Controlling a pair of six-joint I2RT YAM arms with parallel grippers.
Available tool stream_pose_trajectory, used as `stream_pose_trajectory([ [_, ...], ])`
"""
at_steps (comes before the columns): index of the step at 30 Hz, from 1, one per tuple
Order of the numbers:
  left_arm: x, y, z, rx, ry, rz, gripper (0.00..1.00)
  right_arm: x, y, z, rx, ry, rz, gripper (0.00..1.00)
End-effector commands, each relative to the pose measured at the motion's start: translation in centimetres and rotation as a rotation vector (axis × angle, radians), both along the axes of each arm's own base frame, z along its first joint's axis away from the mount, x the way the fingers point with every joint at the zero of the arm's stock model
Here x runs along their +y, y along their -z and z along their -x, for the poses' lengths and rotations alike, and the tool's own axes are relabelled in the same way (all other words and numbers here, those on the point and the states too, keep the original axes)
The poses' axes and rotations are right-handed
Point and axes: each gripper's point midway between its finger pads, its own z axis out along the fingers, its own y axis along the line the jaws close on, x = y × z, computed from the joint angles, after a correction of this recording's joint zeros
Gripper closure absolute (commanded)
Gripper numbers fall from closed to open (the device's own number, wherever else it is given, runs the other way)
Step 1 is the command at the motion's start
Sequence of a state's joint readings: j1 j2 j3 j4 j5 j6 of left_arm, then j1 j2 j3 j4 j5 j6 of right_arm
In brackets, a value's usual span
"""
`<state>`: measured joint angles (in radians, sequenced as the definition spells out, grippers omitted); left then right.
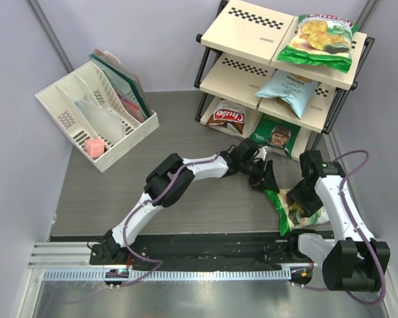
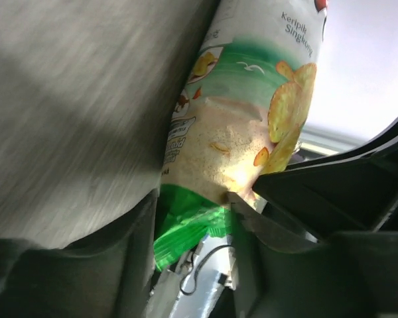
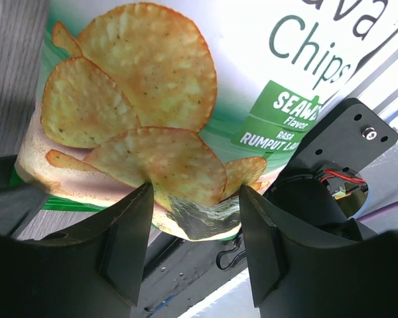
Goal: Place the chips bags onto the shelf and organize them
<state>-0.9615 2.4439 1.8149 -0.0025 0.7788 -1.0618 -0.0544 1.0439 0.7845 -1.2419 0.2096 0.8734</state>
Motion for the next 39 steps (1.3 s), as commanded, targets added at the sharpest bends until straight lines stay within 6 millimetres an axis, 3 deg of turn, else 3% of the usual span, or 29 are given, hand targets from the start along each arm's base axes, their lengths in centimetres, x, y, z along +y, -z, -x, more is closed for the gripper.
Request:
stream_pose_trajectory([
  [1, -1.7, -1.1, 1.4, 0.014, 0.027, 0.083, 0.67, 0.1, 0.2, -0.8, -0.026, -0.026, -0.008, 0.42],
  [3, -1.8, -1.3, 1.5, 0.031, 0.021, 0.097, 0.86, 0.3, 0.0, -1.1, -0.042, -0.022, -0.023, 0.42],
  [6, -1.3, -1.7, 1.8, 0.036, 0.026, 0.102, 1.0, 0.9, 0.0, -1.8, -0.081, -0.009, -0.055, 0.42],
  [11, 0.6, -2.1, 1.5, 0.045, 0.018, 0.068, 1.0, 1.3, -0.2, -2.8, -0.109, -0.011, -0.077, 0.42],
  [14, 4.0, -1.9, 0.3, 0.047, -0.028, 0.011, 1.0, 0.8, -1.4, -4.1, -0.152, -0.017, -0.05, 0.41],
  [16, 7.5, -2.0, -0.9, 0.039, -0.046, -0.023, 1.0, 0.3, -2.5, -5.3, -0.186, -0.022, -0.026, 0.41],
  [18, 11.0, -0.8, -0.2, 0.083, -0.033, -0.098, 1.0, 0.2, -2.9, -6.1, -0.199, -0.021, -0.022, 0.41],
  [19, 12.7, -1.9, -1.2, 0.062, -0.05, -0.106, 1.0, 0.2, -3.1, -6.6, -0.211, -0.021, -0.021, 0.41],
  [20, 15.1, -0.7, 0.0, 0.06, -0.008, -0.182, 1.0, 0.3, -3.0, -6.8, -0.206, -0.019, -0.029, 0.41],
  [23, 19.9, -0.7, 0.6, 0.002, 0.025, -0.304, 1.0, 0.6, -2.9, -7.5, -0.221, -0.001, -0.047, 0.41],
  [25, 21.6, -2.0, 0.9, -0.019, 0.022, -0.31, 1.0, 0.9, -2.7, -7.8, -0.226, 0.008, -0.066, 0.41],
  [31, 27.6, -2.6, 2.2, 0.003, -0.075, -0.4, 1.0, 1.3, -2.4, -8.6, -0.252, 0.017, -0.09, 0.42],
  [32, 28.8, -2.9, 3.0, 0.007, -0.097, -0.42, 1.0, 1.7, -2.4, -8.7, -0.259, 0.015, -0.109, 0.42],
  [34, 30.5, -3.2, 2.7, 0.02, -0.175, -0.444, 1.0, 2.5, -2.5, -9.6, -0.31, -0.01, -0.156, 0.45],
  [35, 31.7, -2.5, 3.1, 0.037, -0.212, -0.486, 1.0, 3.7, -2.7, -9.9, -0.335, -0.027, -0.22, 0.46],
  [36, 32.8, -3.3, 2.7, 0.014, -0.269, -0.487, 1.0, 4.1, -2.4, -9.8, -0.343, -0.017, -0.246, 0.48],
  [38, 35.3, -1.8, 3.3, 0.035, -0.359, -0.613, 1.0, 4.9, -2.7, -10.5, -0.4, -0.023, -0.292, 0.49],
  [39, 35.5, -1.9, 3.7, 0.033, -0.377, -0.612, 1.0, 5.6, -2.2, -10.1, -0.389, -0.019, -0.329, 0.49],
])
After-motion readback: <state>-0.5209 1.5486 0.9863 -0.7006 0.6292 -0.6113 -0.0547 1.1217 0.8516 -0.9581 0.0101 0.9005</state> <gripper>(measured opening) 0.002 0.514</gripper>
